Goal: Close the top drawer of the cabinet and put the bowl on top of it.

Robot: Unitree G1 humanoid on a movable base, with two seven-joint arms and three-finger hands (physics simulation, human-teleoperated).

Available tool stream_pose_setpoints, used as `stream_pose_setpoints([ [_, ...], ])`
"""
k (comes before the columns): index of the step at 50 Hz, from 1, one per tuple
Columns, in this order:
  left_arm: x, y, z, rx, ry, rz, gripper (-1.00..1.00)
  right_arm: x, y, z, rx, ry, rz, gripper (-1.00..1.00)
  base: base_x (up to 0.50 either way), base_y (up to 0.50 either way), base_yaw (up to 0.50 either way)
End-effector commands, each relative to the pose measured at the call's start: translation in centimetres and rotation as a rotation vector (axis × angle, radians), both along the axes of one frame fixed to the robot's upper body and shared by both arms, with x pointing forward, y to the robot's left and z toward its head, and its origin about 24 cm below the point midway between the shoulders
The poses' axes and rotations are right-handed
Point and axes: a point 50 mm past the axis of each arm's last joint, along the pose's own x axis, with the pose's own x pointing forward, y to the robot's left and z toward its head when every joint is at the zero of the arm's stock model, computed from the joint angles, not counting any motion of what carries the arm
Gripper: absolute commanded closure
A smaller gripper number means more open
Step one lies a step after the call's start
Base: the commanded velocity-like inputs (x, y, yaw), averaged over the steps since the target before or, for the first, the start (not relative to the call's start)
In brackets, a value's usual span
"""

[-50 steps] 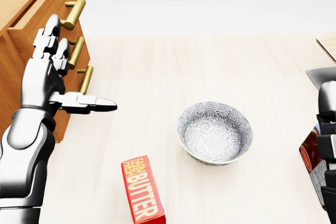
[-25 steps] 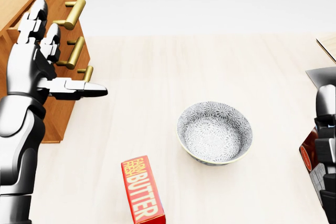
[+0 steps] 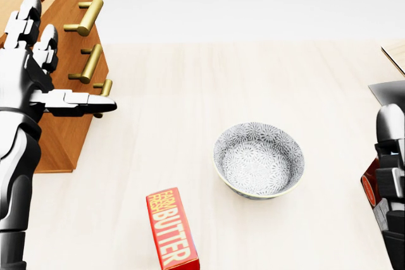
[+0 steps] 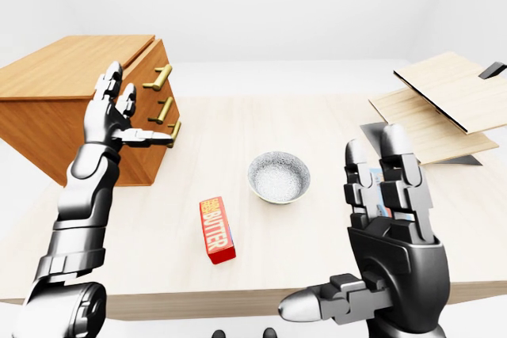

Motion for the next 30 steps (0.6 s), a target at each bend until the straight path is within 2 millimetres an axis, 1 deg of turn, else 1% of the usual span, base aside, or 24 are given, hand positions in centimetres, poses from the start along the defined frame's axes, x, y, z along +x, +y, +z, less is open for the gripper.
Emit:
stream_pose_setpoints([
  [1,-0.02,0.91,0.11,0.013,0.003,0.024,-1.0,0.06,0.14,0.0,-0.003,0.0,0.003,-1.0,0.0,0.0,0.0],
  [10,-0.14,1.44,0.17,0.034,0.004,0.045,-1.0,0.06,0.21,-0.08,-0.006,0.001,0.004,-1.0,0.0,0.0,0.0],
  [21,-0.17,1.59,-0.04,0.035,0.011,0.051,-1.0,0.01,0.25,-0.16,-0.006,0.006,0.007,-1.0,0.0,0.0,0.0],
  [25,-0.19,1.63,0.31,0.045,0.0,0.058,-1.0,0.07,0.27,-0.18,-0.007,0.007,0.007,-1.0,0.0,0.0,0.0],
  [30,-0.17,1.73,0.21,0.055,0.005,0.07,-1.0,0.06,0.26,-0.18,-0.007,0.007,0.008,-1.0,0.0,0.0,0.0],
])
